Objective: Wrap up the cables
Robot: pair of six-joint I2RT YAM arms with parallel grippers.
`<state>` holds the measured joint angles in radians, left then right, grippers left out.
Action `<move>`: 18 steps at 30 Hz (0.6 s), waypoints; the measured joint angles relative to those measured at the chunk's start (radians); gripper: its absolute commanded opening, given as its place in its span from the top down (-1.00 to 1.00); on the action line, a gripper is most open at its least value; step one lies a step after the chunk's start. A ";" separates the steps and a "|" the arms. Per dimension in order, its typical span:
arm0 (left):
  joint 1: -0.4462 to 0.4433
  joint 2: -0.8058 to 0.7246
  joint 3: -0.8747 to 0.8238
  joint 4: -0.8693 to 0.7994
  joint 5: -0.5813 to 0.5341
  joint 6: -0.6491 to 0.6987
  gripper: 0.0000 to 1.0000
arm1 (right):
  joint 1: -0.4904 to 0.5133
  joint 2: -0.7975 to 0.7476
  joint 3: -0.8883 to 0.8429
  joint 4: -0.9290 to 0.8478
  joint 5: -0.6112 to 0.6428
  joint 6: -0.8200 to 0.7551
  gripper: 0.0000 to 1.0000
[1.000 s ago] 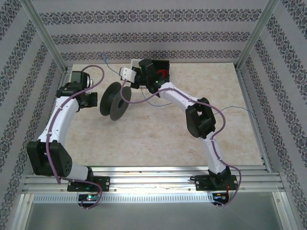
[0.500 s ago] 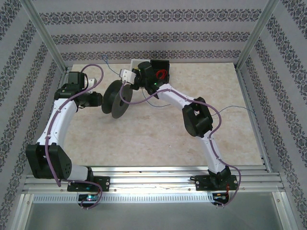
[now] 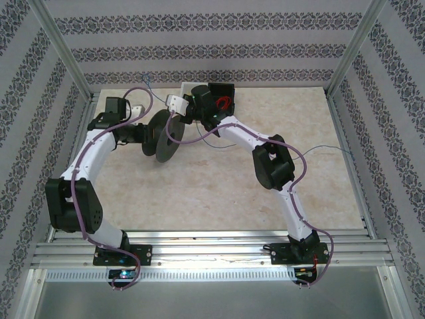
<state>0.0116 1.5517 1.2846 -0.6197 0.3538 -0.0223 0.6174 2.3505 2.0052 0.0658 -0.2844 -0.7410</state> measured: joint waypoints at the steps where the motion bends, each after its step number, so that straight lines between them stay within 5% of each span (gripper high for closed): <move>1: -0.006 0.005 0.000 0.002 -0.003 0.000 0.28 | 0.000 0.000 0.000 0.000 0.000 0.002 1.00; 9: -0.056 0.032 0.029 -0.008 -0.087 -0.001 1.00 | -0.006 0.000 0.002 0.041 0.015 0.006 1.00; 18: -0.063 0.037 0.077 -0.084 -0.211 0.032 1.00 | -0.006 0.000 -0.035 0.213 0.058 -0.077 1.00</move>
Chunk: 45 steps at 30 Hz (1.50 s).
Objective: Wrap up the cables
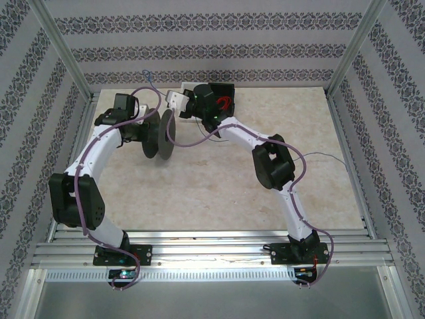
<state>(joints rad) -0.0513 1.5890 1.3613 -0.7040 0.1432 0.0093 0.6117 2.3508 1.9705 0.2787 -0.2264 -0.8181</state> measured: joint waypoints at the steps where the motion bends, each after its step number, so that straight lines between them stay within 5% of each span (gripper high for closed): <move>1: 0.001 -0.002 0.006 -0.016 -0.014 0.008 1.00 | 0.000 0.003 -0.003 0.029 0.007 -0.021 1.00; 13: 0.157 -0.025 0.081 -0.172 -0.061 0.051 1.00 | 0.002 0.058 -0.095 0.340 0.136 -0.283 1.00; 32: 0.157 0.062 0.141 -0.177 0.002 0.051 1.00 | 0.091 0.134 -0.146 0.369 0.224 -0.444 1.00; 45: 0.155 0.066 0.161 -0.194 -0.002 0.050 1.00 | 0.091 0.216 -0.085 0.379 0.457 -0.526 1.00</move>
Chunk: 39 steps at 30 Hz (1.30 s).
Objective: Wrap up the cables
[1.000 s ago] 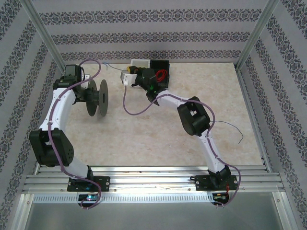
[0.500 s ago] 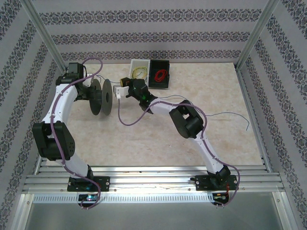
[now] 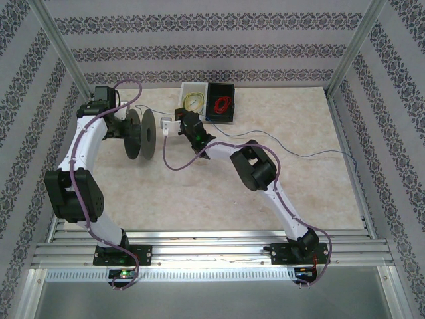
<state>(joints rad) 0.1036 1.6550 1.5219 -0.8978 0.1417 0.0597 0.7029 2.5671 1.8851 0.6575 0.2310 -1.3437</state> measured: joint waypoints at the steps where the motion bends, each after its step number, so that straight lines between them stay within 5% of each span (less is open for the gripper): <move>1: -0.002 0.003 0.006 -0.002 -0.007 0.000 1.00 | 0.000 0.000 0.000 0.007 0.014 -0.007 1.00; 22: -0.031 0.106 0.124 -0.072 -0.043 0.005 1.00 | 0.000 -0.007 -0.110 0.231 0.070 -0.117 1.00; 32: -0.031 0.114 0.134 -0.076 -0.016 0.009 1.00 | -0.014 -0.138 -0.342 0.244 -0.065 -0.081 1.00; 39: -0.031 0.114 0.134 -0.076 -0.016 0.013 1.00 | -0.029 -0.314 -0.418 0.063 -0.238 -0.003 1.00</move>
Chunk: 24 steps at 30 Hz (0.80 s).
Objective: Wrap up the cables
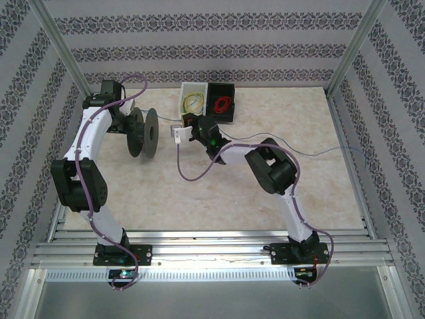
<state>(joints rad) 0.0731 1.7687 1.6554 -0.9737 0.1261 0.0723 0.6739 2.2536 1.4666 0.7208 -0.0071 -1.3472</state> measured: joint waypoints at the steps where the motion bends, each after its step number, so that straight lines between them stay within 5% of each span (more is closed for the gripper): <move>1: 0.000 0.000 0.000 0.000 0.000 0.000 1.00 | 0.000 -0.021 0.000 -0.047 -0.021 0.007 1.00; 13: -0.001 0.005 0.008 -0.008 -0.008 0.052 1.00 | -0.039 -0.065 0.263 -0.744 -0.167 -0.015 1.00; 24: -0.015 -0.017 -0.016 -0.007 0.014 0.242 1.00 | -0.090 -0.019 0.597 -1.068 -0.211 -0.106 1.00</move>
<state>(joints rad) 0.0582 1.7519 1.6398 -0.9806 0.1402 0.3145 0.5838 2.2341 2.0632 -0.3470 -0.2176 -1.4528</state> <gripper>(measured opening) 0.078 0.051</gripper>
